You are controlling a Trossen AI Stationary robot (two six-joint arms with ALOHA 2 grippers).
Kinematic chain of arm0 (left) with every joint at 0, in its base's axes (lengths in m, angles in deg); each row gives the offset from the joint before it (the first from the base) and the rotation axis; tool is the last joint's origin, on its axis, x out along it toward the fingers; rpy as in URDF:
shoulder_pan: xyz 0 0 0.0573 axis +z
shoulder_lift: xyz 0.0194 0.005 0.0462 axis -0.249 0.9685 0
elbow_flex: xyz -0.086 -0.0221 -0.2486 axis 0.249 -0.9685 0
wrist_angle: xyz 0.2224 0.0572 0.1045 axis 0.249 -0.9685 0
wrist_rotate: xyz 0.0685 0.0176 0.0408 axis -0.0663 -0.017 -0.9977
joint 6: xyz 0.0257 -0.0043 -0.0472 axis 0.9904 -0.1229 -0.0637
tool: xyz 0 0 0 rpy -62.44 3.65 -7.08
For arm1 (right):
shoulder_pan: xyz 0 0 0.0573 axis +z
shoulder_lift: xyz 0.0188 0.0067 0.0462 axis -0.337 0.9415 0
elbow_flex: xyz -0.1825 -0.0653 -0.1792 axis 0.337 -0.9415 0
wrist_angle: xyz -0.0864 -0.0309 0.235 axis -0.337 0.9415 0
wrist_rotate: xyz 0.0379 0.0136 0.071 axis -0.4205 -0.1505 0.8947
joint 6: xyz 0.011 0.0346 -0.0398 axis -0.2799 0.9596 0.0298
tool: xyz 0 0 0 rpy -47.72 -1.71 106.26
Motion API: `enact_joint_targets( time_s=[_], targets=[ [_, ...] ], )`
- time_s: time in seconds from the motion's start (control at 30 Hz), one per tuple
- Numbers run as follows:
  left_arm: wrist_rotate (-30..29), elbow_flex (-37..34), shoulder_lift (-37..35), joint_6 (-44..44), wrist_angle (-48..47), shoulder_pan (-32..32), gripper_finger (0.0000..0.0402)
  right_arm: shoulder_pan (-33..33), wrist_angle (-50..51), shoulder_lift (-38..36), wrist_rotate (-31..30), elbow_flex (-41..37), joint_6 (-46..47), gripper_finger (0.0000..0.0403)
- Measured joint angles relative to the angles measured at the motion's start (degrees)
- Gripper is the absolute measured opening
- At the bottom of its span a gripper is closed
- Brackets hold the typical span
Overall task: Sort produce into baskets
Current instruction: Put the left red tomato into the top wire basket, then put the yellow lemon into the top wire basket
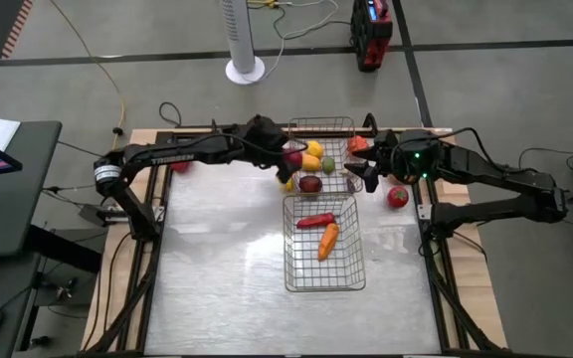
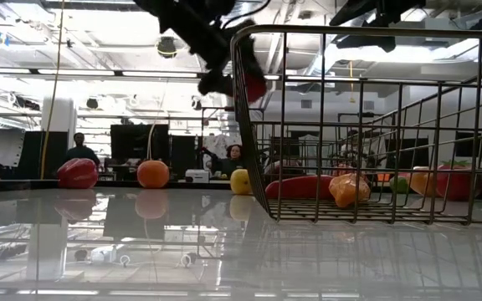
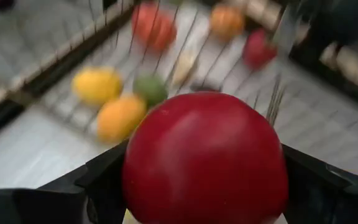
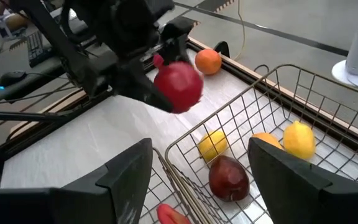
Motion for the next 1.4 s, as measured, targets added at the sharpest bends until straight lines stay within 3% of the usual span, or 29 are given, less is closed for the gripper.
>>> enact_joint_targets(
  time_s=[0.17,0.47,0.63,0.8,0.93,1.13,1.23,1.4],
  targets=[
    [-3.98,-0.74,3.73,-3.82,11.11,-1.64,0.0315,0.00,0.03,0.00,-0.02,0.00,1.29,0.0291],
    [-4.70,-0.39,5.97,-6.62,11.05,-2.12,0.0387,0.48,0.32,-0.20,0.00,0.00,3.22,0.0291],
    [-3.43,-0.35,3.00,-3.56,5.07,-1.54,0.0391,0.48,1.27,-0.33,0.00,0.00,3.32,0.0291],
    [-5.44,-0.31,-0.02,2.26,-9.17,-0.65,0.0387,0.48,1.87,-0.33,0.02,0.00,3.39,0.0291],
    [-6.40,-4.17,-1.46,6.56,-14.66,0.36,0.0387,0.48,1.84,-0.35,0.02,0.00,3.36,0.0291],
    [-3.42,-15.84,-1.54,7.44,-3.04,1.88,0.0387,0.48,1.84,-0.35,0.02,0.00,3.22,0.0291],
    [-4.62,-20.18,-1.54,13.49,6.02,1.34,0.0387,0.48,1.84,-0.35,0.02,0.00,3.25,0.0291],
    [-4.54,-22.97,-0.07,24.03,12.63,1.41,0.0387,0.28,1.77,-0.35,0.02,0.00,3.66,0.0291]
  ],
)
